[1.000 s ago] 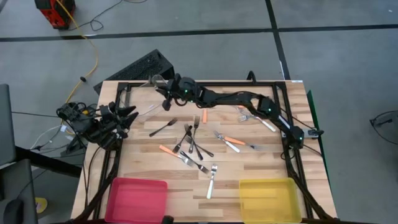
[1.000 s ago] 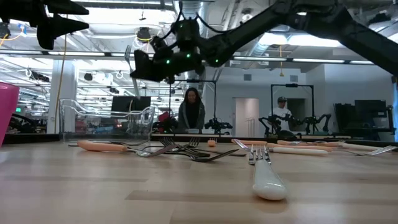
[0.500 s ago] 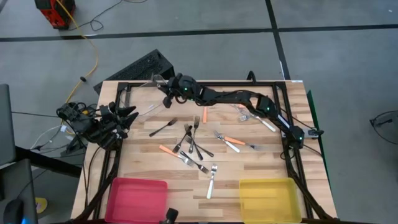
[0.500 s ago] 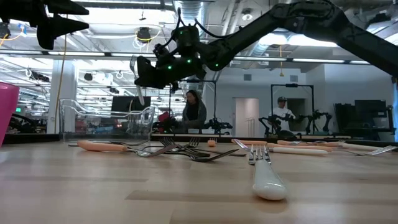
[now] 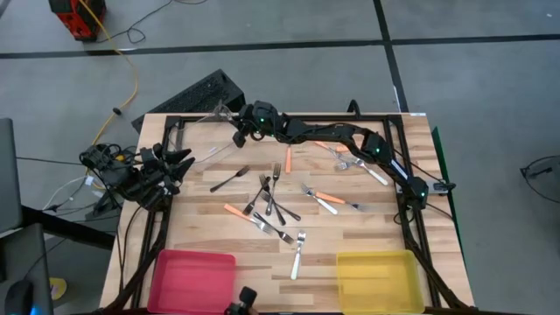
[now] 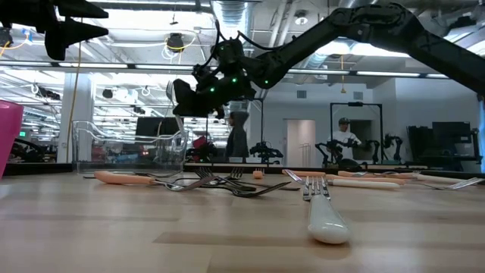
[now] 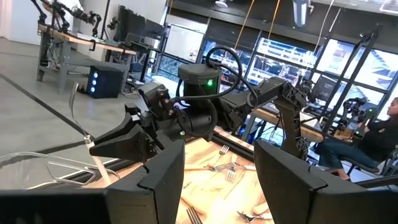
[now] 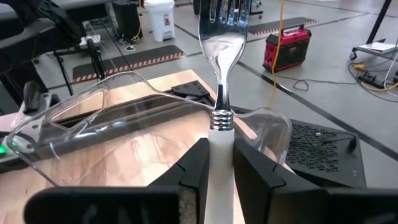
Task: Sort silverware by color (type)
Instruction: Put the white fork into the transparent bin, then put the orange fork into the yellow bin
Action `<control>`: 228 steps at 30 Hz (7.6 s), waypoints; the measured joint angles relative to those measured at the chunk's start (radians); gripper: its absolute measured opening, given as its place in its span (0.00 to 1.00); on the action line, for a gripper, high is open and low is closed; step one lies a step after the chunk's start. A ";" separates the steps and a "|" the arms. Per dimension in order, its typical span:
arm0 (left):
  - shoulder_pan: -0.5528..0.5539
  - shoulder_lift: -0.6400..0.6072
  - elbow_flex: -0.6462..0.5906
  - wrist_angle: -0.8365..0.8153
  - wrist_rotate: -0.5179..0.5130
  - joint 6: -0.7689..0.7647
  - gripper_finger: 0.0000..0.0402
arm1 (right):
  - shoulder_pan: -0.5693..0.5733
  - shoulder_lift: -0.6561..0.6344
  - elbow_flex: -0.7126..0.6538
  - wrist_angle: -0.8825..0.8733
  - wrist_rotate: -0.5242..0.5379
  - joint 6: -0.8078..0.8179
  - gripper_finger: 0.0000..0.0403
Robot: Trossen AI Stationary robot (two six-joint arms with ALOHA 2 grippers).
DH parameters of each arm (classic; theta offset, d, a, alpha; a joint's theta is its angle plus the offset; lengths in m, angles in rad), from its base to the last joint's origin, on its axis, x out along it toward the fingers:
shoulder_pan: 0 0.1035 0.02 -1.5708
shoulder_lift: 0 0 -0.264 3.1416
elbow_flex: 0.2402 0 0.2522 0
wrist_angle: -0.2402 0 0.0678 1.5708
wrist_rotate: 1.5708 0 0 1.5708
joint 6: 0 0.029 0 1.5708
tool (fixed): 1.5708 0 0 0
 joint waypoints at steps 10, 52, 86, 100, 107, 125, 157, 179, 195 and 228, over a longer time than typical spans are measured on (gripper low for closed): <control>0.000 0.000 0.000 0.000 0.000 0.000 0.45 | 0.001 0.000 0.000 -0.010 -0.001 -0.002 0.35; 0.000 0.000 0.000 0.003 0.003 -0.016 0.44 | 0.021 -0.816 0.000 -1.412 0.068 -0.232 0.45; 0.000 0.000 0.000 -0.015 -0.011 -0.022 0.44 | -0.088 -1.462 -1.175 -1.082 0.213 0.015 0.44; 0.000 0.000 0.000 -0.019 -0.011 -0.022 0.44 | -0.065 -1.108 -1.175 -1.020 0.202 -0.188 0.63; 0.000 0.000 0.000 -0.030 -0.010 -0.022 0.44 | -0.048 -0.990 -1.175 -0.998 0.205 -0.224 0.63; 0.000 0.000 0.000 -0.041 -0.009 -0.026 0.44 | -0.107 -0.841 -1.181 -0.884 0.191 -0.281 0.59; 0.000 0.000 0.000 -0.042 -0.010 -0.026 0.44 | -0.146 -0.869 -1.195 -0.877 0.202 -0.212 0.06; 0.000 0.000 0.000 -0.042 -0.010 -0.026 0.44 | -0.113 -1.152 -1.193 -0.662 0.070 -0.164 0.06; 0.000 0.000 0.000 -0.043 -0.010 -0.026 0.44 | -0.101 -1.148 -1.193 -0.446 -0.070 -0.134 0.08; 0.000 0.000 0.000 -0.043 -0.010 -0.026 0.44 | 0.579 -1.367 -1.193 -0.420 -0.136 0.439 0.07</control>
